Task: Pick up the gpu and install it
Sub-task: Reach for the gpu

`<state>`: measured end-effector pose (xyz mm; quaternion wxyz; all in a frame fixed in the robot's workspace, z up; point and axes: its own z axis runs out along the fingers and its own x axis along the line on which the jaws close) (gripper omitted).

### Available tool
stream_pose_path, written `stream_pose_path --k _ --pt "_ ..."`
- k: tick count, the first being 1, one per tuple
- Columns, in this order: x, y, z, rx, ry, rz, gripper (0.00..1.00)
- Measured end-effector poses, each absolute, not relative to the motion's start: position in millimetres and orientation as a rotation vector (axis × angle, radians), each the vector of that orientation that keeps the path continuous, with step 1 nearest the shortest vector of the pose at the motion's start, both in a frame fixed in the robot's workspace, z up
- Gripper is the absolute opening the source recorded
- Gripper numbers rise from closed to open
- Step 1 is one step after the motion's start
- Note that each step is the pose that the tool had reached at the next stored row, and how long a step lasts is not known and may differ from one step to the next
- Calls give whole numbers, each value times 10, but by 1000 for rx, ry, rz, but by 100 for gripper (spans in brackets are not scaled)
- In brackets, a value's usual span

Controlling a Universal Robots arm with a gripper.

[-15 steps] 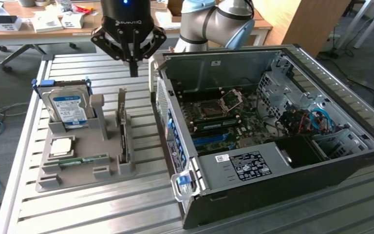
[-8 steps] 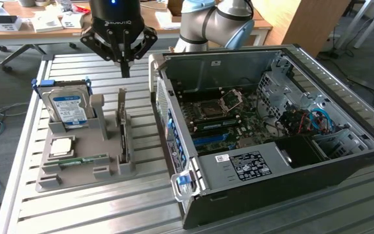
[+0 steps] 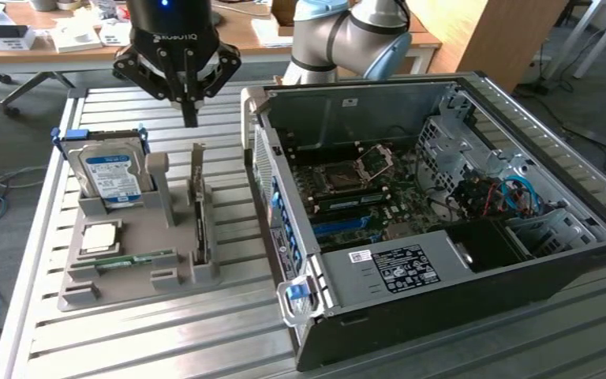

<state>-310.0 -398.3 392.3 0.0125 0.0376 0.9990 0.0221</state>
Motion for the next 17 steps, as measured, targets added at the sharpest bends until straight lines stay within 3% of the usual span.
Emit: stream_pose_path --k 17 --pt "-3165 -3989 3922 117 3114 69 11"
